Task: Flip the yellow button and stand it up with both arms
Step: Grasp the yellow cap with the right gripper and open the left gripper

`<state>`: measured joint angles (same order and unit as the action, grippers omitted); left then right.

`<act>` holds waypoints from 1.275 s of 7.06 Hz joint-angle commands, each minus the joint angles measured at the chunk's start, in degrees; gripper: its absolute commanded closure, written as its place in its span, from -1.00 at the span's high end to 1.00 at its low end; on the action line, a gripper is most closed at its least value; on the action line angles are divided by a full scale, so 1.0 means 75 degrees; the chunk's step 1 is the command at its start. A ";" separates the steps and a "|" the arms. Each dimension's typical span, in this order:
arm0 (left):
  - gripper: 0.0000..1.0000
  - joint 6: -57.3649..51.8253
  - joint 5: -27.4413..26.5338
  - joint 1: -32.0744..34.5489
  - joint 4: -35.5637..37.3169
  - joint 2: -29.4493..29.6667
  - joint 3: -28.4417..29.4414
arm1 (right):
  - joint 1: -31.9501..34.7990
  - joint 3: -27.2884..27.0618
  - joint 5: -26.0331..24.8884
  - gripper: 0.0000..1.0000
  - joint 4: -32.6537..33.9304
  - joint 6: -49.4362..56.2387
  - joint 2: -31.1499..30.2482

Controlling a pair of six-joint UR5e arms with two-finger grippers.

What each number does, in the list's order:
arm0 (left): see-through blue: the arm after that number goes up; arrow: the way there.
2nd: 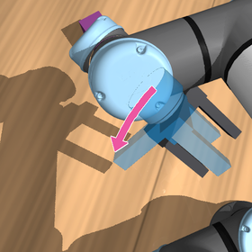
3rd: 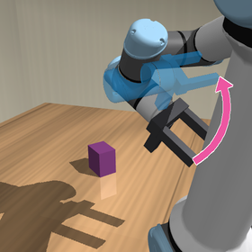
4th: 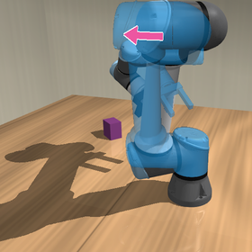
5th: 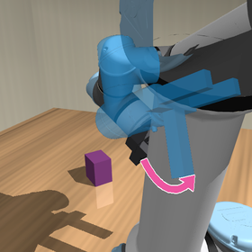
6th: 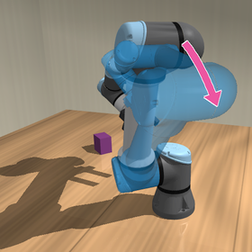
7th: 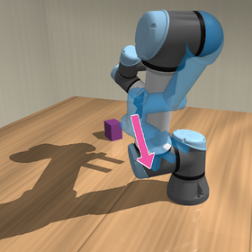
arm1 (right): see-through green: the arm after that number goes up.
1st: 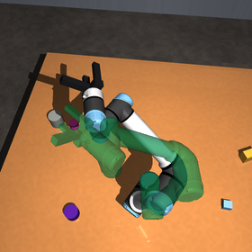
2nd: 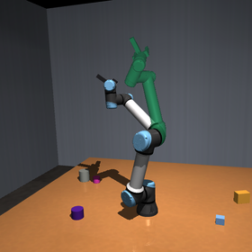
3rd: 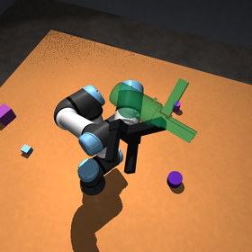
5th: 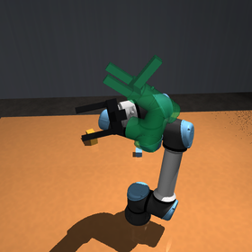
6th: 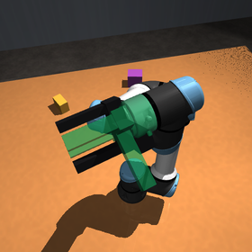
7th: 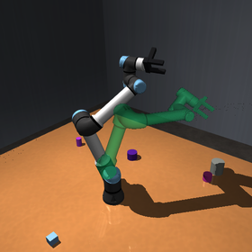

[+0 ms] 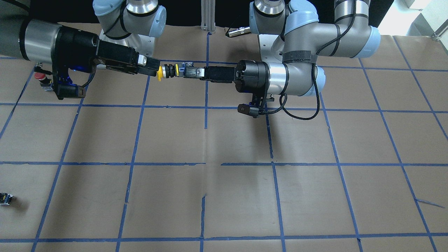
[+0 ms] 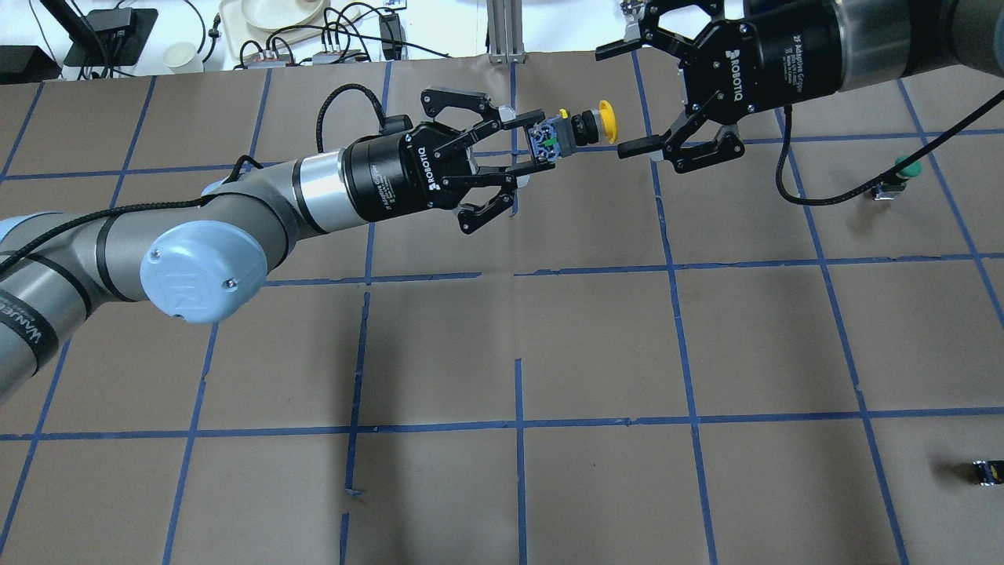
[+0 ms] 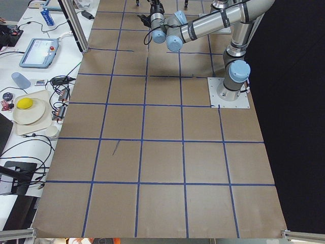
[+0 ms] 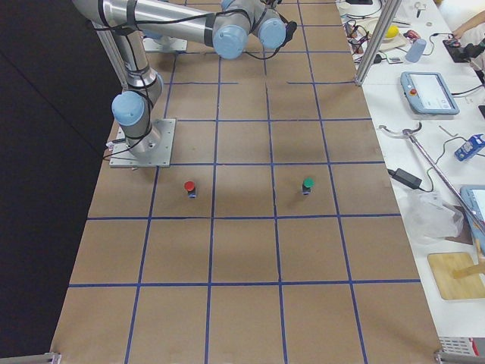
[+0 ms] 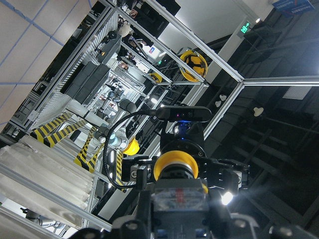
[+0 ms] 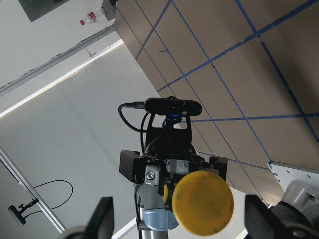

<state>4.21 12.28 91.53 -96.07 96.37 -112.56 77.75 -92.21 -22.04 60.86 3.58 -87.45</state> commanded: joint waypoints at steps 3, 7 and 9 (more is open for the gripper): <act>-0.97 0.0071 0.0201 -0.0004 0.0025 -0.0017 0.0031 | 0.0027 -0.0033 -0.0119 -0.29 -0.0005 0.0249 -0.0036; -0.56 0.0118 0.0273 -0.0004 0.0036 -0.0017 0.0066 | 0.0027 -0.0010 -0.0119 -0.54 -0.0041 0.0226 -0.0024; 1.00 0.0222 0.0215 -0.0004 0.0177 -0.0029 0.0078 | 0.0016 0.0107 -0.0108 -0.54 -0.0006 0.0214 -0.0012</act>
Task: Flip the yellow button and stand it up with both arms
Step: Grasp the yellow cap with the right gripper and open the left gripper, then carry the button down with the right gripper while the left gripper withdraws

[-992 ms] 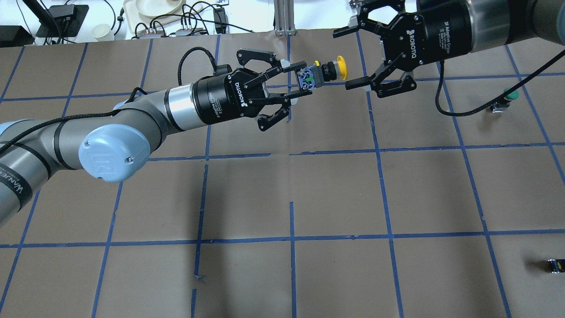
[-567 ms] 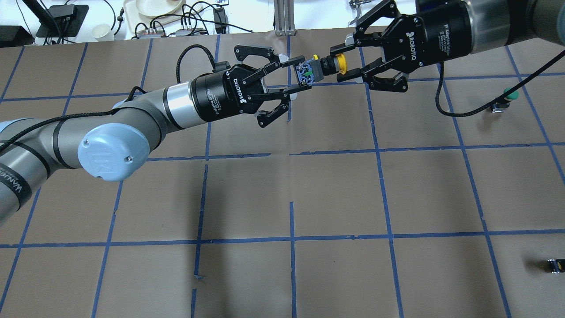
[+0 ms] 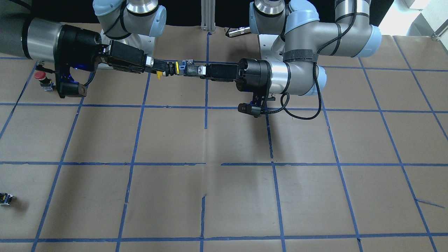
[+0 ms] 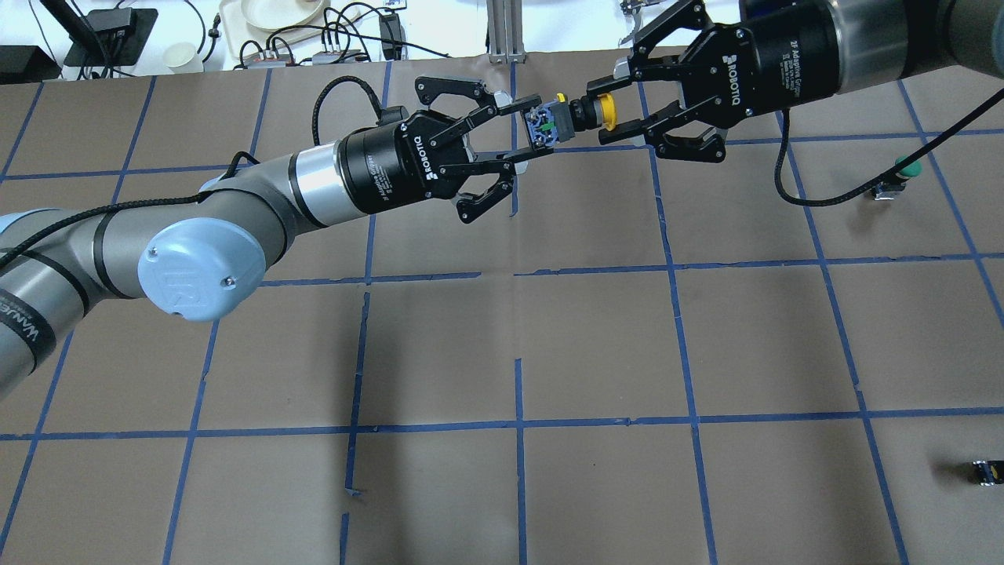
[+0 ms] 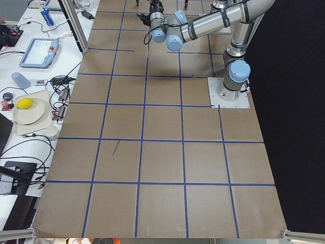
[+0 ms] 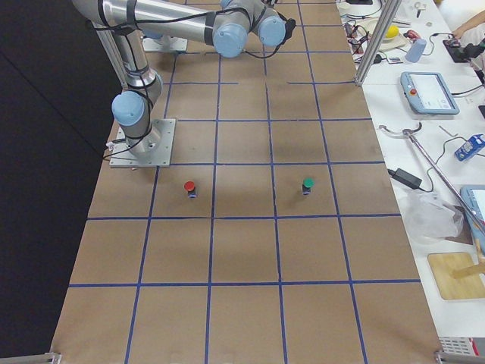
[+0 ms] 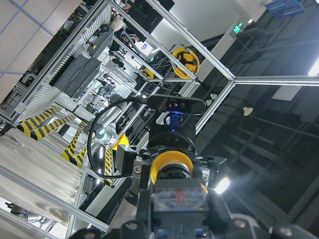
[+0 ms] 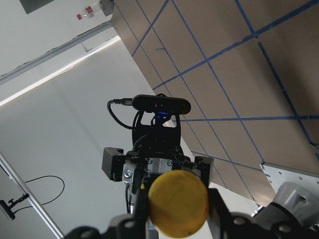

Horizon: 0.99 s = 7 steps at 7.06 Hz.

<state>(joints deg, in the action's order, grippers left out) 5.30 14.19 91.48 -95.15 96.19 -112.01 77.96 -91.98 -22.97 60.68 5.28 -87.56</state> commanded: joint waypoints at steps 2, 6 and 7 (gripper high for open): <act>1.00 0.0544 -0.0214 -0.0033 0.0368 -0.0040 0.0051 | -0.0093 0.0088 0.0005 -0.53 0.0030 -0.0013 0.0026; 0.98 0.3090 -0.5255 -0.1132 0.4059 -0.0157 0.0273 | -0.1087 0.0205 -0.2366 -0.52 0.1279 0.0092 0.0341; 0.98 0.3090 -0.6636 -0.1181 0.3992 -0.0228 0.0669 | -0.1206 0.0229 -0.3535 -0.52 0.1667 0.0174 0.0377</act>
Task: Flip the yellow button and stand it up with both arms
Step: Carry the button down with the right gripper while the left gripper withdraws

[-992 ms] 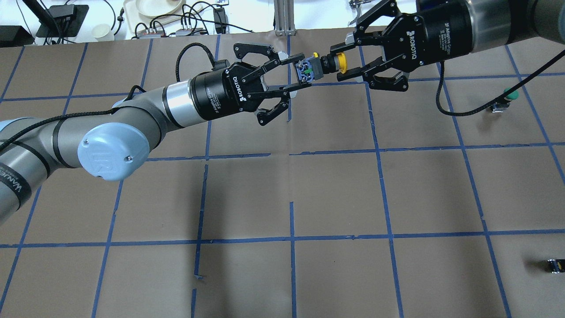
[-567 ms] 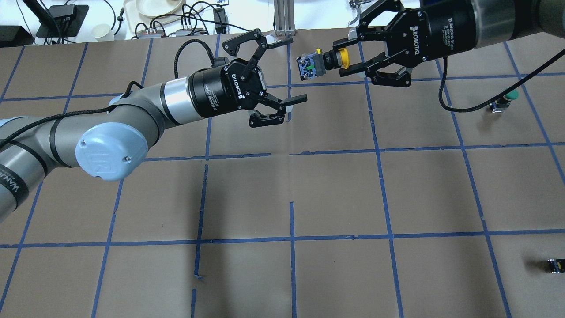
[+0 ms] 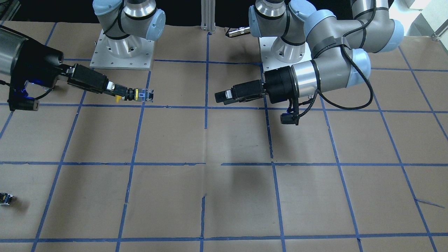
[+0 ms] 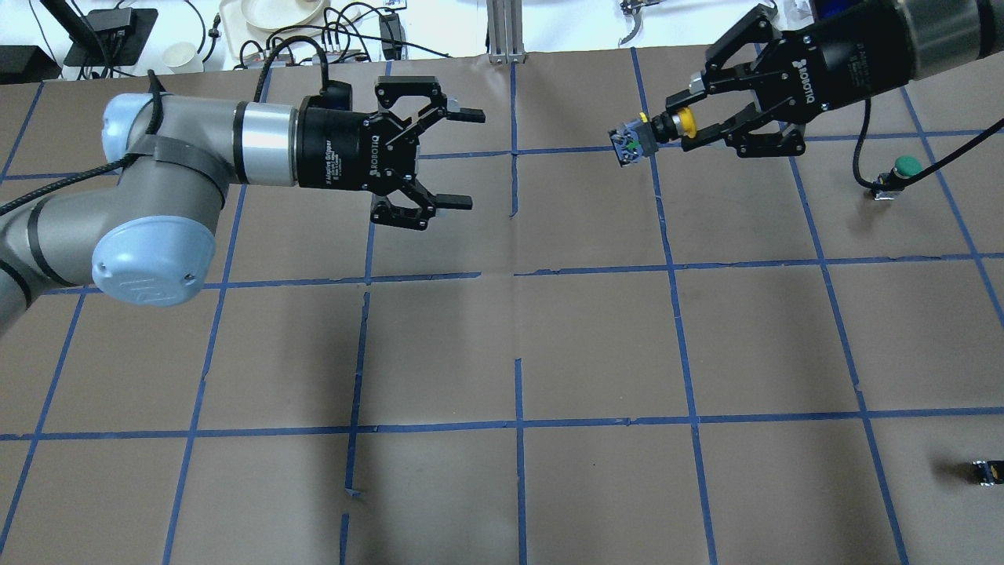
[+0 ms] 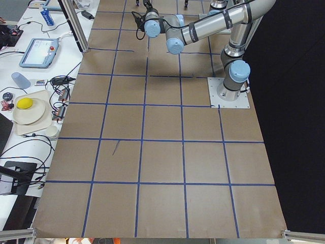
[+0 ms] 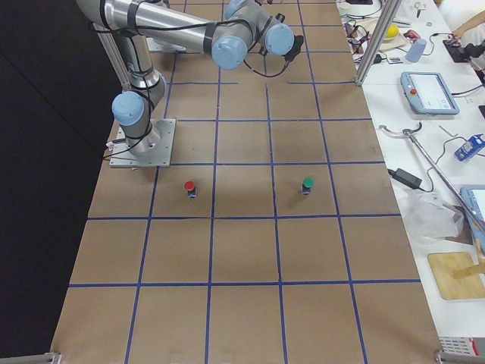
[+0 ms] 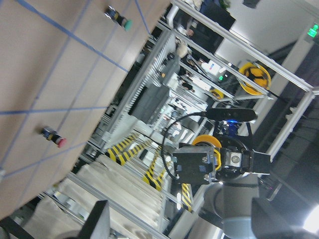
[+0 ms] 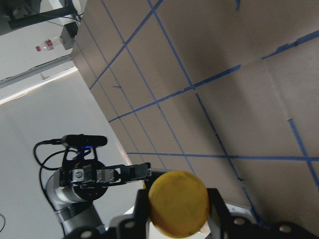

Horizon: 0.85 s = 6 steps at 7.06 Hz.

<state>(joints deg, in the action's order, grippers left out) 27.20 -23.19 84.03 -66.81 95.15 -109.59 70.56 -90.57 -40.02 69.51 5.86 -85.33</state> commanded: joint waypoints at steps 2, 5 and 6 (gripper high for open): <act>0.97 -0.0191 -0.4139 -0.0188 0.0096 -0.0053 0.0818 | -0.0373 -0.0064 -0.3462 -0.52 0.1028 0.1125 0.0127; 0.99 -0.2737 -0.8184 0.0034 -0.1711 -0.0776 0.1041 | -0.1200 -0.0216 -0.6211 -0.69 0.2039 0.1866 0.0420; 1.00 -0.3548 -0.8715 0.0046 -0.2568 -0.0942 0.1286 | -0.1634 -0.0542 -0.6683 -0.84 0.2540 0.1926 0.0502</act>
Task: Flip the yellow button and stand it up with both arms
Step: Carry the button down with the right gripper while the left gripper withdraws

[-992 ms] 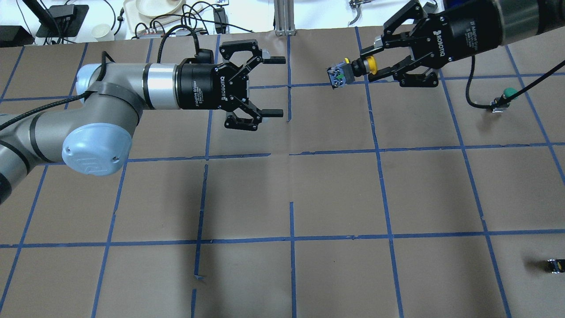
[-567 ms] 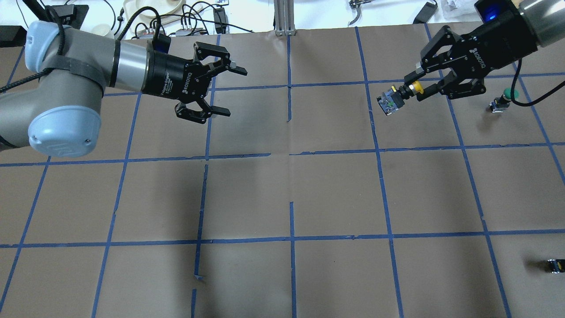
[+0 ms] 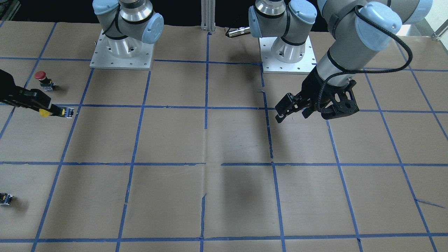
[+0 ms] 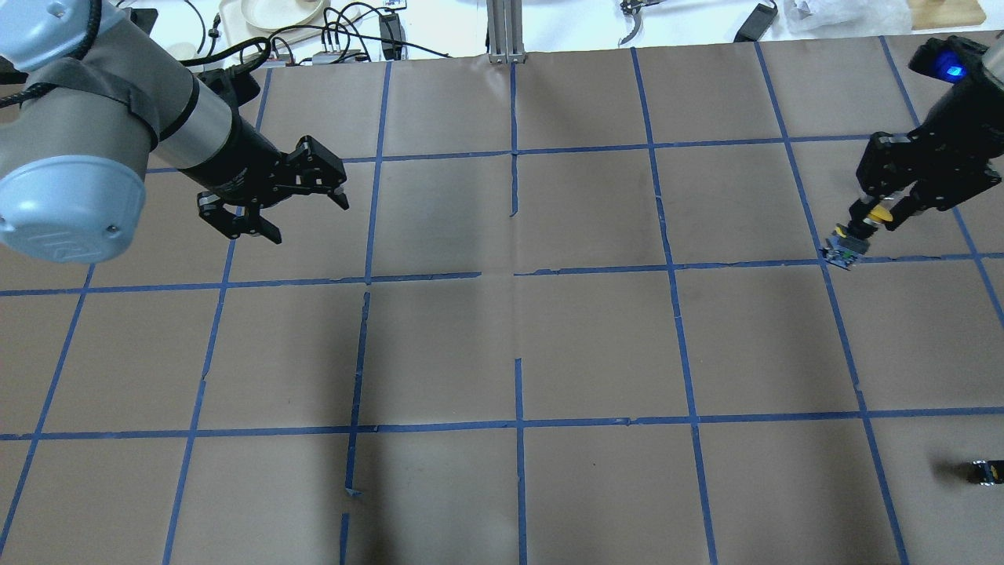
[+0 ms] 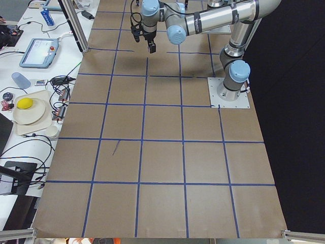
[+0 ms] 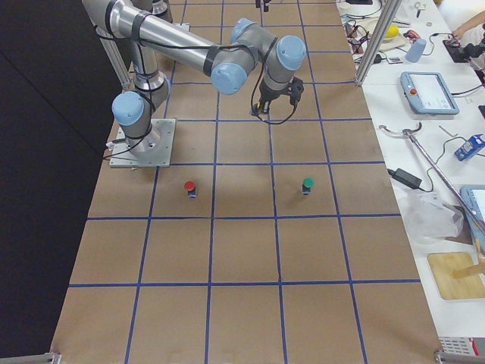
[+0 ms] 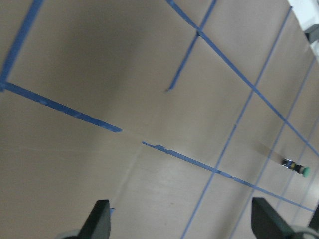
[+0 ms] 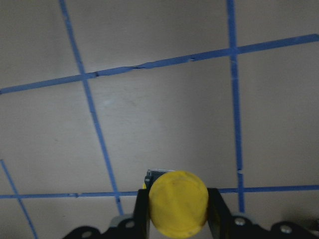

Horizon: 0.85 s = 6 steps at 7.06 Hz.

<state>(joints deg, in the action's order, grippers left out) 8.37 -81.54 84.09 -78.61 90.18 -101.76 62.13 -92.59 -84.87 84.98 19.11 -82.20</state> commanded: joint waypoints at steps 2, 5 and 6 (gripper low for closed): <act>1.00 -0.1188 -0.1281 0.0166 -0.1728 -0.0375 0.0922 | -0.0968 -0.1219 -0.1281 -0.87 0.2687 0.1349 0.0178; 1.00 -0.1268 -0.1362 0.0554 -0.1824 -0.0351 0.1064 | -0.1522 -0.2991 -0.1141 -0.90 0.6173 0.2935 0.0495; 1.00 -0.1269 -0.1362 0.0542 -0.1777 -0.0294 0.0948 | -0.1615 -0.3063 -0.1188 -0.89 0.6166 0.2960 0.0483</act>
<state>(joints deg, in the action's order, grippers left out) -0.94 -91.69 87.92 -92.08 87.83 -94.20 50.90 -113.55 -93.54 128.28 39.70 -78.67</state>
